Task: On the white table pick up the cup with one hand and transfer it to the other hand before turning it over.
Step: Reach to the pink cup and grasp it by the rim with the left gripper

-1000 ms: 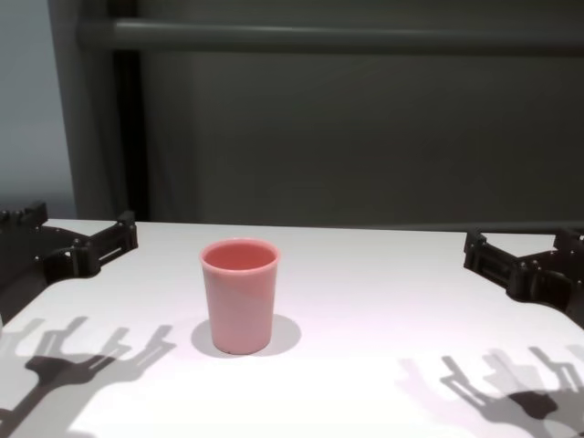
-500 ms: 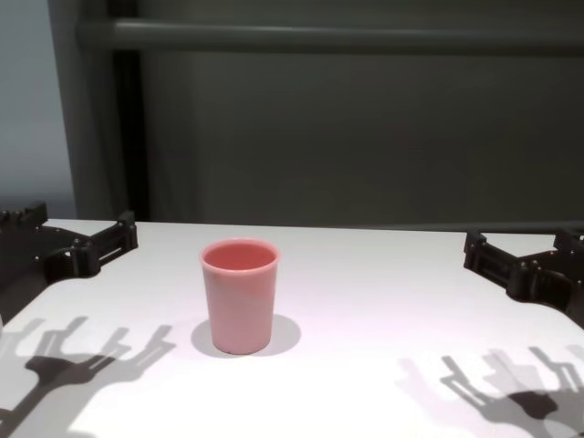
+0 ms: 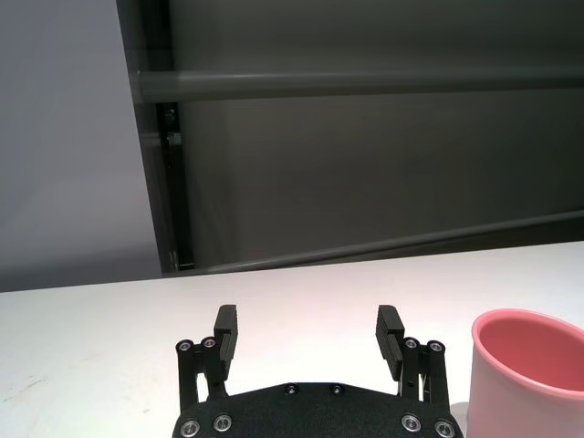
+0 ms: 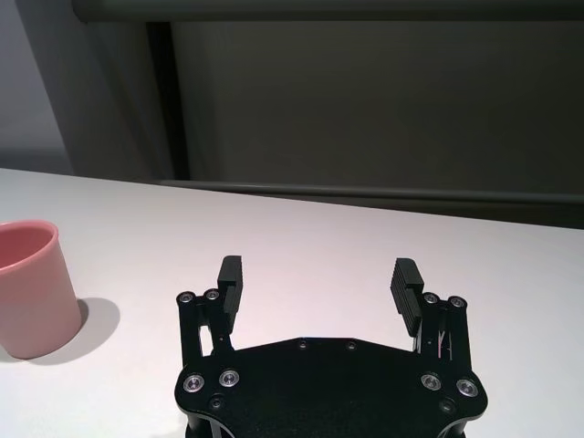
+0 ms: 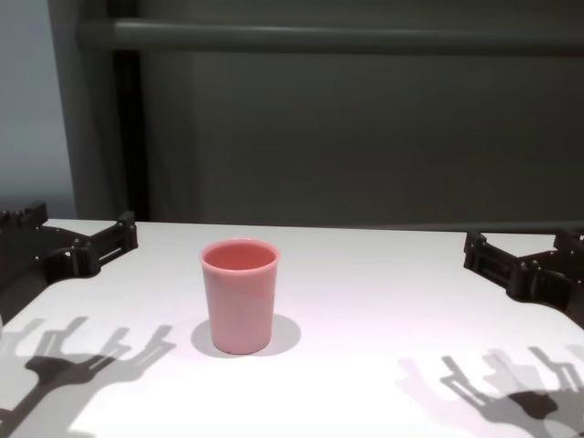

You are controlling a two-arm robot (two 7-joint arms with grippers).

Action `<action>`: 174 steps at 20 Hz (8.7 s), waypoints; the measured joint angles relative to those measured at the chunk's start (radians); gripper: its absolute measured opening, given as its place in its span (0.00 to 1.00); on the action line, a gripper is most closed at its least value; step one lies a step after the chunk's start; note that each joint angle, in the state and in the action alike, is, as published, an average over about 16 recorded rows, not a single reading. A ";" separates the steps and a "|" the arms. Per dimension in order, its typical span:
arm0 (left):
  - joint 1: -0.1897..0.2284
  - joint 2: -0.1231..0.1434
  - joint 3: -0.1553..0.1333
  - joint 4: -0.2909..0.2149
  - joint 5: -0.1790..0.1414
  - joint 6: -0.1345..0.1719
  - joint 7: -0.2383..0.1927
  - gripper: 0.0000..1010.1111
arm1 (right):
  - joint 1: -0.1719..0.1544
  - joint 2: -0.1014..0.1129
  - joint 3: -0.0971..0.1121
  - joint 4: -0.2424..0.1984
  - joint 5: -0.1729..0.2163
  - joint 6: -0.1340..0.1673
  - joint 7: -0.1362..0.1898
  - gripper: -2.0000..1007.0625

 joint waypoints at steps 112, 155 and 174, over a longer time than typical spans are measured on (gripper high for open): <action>-0.332 0.486 0.375 -0.270 0.821 0.208 -0.594 0.99 | 0.000 0.000 0.000 0.000 0.000 0.000 0.000 0.99; -0.690 0.400 0.735 -0.035 1.007 0.062 -0.821 0.99 | 0.000 0.000 0.000 0.000 0.000 0.000 0.000 0.99; -0.736 0.386 0.796 -0.008 1.015 0.079 -0.836 0.75 | 0.000 0.000 0.000 0.000 0.000 0.000 0.000 0.99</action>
